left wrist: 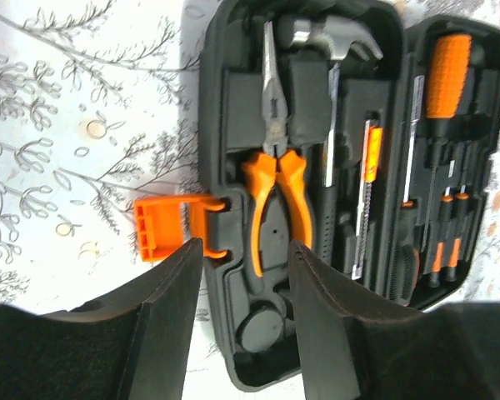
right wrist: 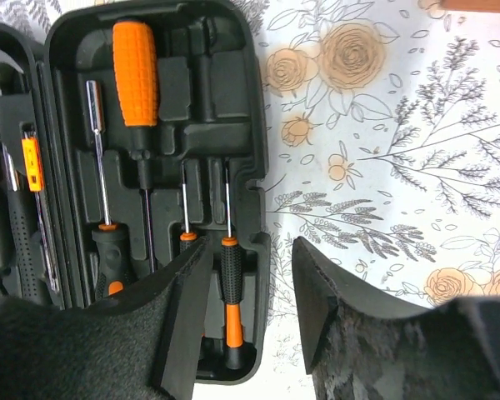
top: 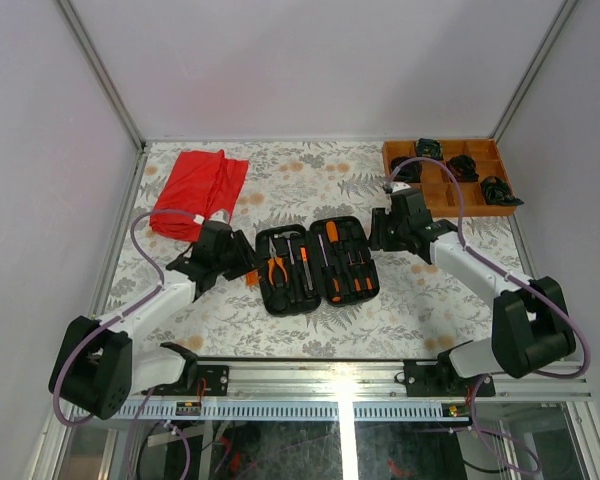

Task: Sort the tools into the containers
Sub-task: Adjust the storage box at the center of the board, then close the storage box at the center of the board.

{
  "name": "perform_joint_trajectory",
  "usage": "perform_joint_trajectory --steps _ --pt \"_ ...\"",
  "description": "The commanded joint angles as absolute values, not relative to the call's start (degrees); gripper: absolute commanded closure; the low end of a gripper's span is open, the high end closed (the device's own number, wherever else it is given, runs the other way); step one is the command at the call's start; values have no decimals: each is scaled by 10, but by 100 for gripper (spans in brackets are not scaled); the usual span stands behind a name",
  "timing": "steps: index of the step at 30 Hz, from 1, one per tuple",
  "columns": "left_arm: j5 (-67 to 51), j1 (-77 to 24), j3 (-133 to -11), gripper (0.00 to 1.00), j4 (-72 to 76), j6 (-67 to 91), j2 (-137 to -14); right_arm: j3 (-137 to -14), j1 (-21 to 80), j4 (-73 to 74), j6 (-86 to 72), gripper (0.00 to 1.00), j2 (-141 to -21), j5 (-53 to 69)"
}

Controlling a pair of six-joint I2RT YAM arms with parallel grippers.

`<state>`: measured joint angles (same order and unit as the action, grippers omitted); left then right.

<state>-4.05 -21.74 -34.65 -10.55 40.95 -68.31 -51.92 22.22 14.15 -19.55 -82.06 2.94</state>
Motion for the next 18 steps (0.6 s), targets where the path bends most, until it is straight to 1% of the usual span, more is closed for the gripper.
perform_joint_trajectory --steps 1,6,10,14,18 --pt "-48 -214 -319 57 -90 396 -674 -490 198 102 -225 51 -788 -4" --pt "-40 -212 -301 59 -81 401 -665 -464 162 77 -242 54 -780 7" --pt "-66 -211 -291 59 -47 404 -679 -457 143 71 -244 53 -795 24" --pt "-50 -209 -291 64 -49 413 -689 -450 133 64 -250 54 -800 25" --pt "-24 -196 -281 68 -61 425 -665 -447 127 61 -249 57 -803 25"
